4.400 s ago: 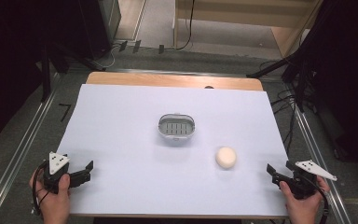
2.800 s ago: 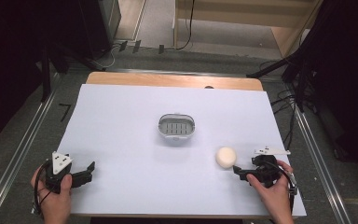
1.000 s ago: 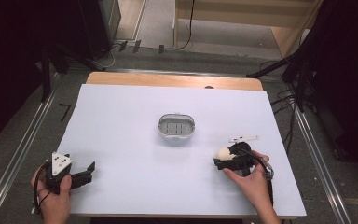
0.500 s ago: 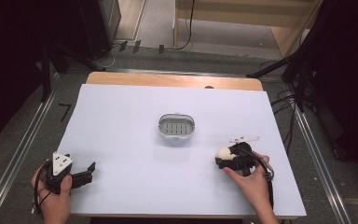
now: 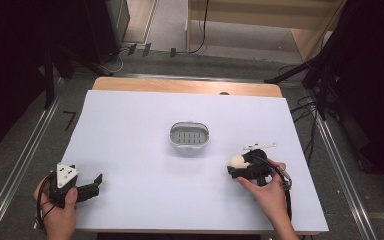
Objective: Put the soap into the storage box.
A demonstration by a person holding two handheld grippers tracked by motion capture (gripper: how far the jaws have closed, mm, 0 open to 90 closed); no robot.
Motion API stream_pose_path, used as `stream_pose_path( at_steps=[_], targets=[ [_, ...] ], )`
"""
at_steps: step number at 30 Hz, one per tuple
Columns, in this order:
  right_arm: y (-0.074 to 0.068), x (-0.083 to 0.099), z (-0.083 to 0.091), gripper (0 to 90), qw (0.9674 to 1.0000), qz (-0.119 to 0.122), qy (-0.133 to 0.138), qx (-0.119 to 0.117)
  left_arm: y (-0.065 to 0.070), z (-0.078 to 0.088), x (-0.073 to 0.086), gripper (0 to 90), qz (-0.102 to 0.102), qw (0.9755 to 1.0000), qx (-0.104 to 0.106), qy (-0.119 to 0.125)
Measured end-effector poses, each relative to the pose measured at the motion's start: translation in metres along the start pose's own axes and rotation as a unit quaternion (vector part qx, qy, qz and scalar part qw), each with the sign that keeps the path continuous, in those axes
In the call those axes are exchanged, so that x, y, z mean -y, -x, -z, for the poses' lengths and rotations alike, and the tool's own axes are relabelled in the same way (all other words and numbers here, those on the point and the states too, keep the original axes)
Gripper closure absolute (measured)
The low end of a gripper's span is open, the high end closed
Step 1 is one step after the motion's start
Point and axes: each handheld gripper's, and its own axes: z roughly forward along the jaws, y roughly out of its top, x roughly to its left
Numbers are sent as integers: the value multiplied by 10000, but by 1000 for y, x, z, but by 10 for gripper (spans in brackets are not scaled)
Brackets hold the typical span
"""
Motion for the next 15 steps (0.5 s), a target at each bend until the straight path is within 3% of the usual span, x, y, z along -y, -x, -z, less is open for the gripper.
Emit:
stream_pose_path(
  at_steps=[15],
  targets=[
    [-17,-20,-4,248,9998,128,26,-123,0,0,0,78,7,10000,15,2]
  ],
)
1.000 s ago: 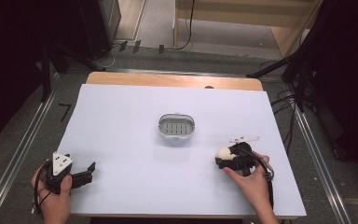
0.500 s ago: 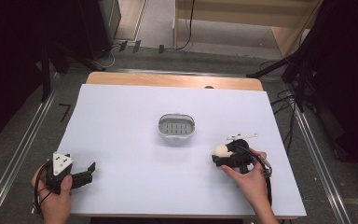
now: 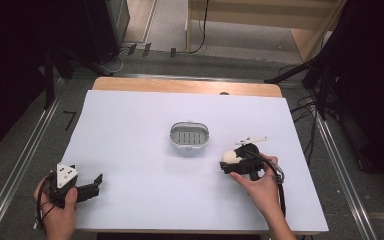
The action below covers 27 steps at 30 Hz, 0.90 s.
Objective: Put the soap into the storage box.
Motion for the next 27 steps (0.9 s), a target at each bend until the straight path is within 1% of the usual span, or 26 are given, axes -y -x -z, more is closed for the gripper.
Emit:
stream_pose_path(
  at_steps=[6,11,13,15,16,17,27],
  targets=[
    [-7,-9,-2,248,9999,116,5,-52,0,0,0,78,2,10000,9,7],
    [-12,-14,-4,248,9999,154,16,-67,0,0,0,77,5,10000,10,7],
    [-15,-18,-4,249,9997,249,11,-75,0,0,0,77,4,10000,16,13],
    [-17,-19,-4,249,9997,236,15,-70,0,0,0,78,6,10000,17,15],
    [-19,-21,-5,249,9997,234,31,-104,0,0,0,78,11,10000,13,14],
    [-20,-22,-5,249,9996,274,19,-106,0,0,0,78,18,10000,15,19],
    [-29,-34,-6,249,9993,323,63,-167,0,0,0,77,8,10000,20,14]
  ],
)
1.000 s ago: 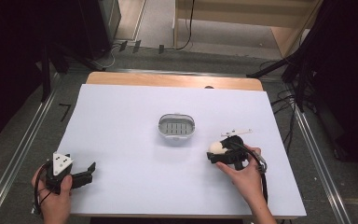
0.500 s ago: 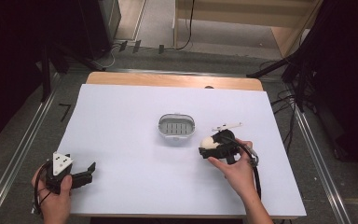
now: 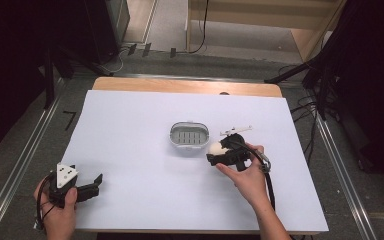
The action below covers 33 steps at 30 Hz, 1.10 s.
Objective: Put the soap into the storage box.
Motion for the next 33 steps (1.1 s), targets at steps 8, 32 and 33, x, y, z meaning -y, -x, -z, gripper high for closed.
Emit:
stream_pose_path(
  at_steps=[8,32,33],
  targets=[
    [-5,-9,1,250,10000,44,32,-13,0,0,0,78,-3,10000,8,1],
    [-21,-38,-4,250,9998,160,76,-77,0,0,0,78,5,10000,23,13],
    [-21,-38,-4,250,9998,160,76,-77,0,0,0,78,5,10000,23,13]
  ],
)
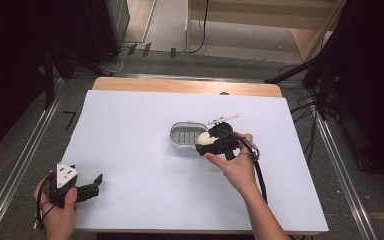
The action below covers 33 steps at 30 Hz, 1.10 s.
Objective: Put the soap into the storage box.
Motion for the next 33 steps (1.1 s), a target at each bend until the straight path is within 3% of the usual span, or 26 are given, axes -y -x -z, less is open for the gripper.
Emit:
stream_pose_path(
  at_steps=[33],
  targets=[
    [-14,-35,-33,250,9999,-89,-96,27,0,0,0,77,3,10000,14,9]
  ],
)
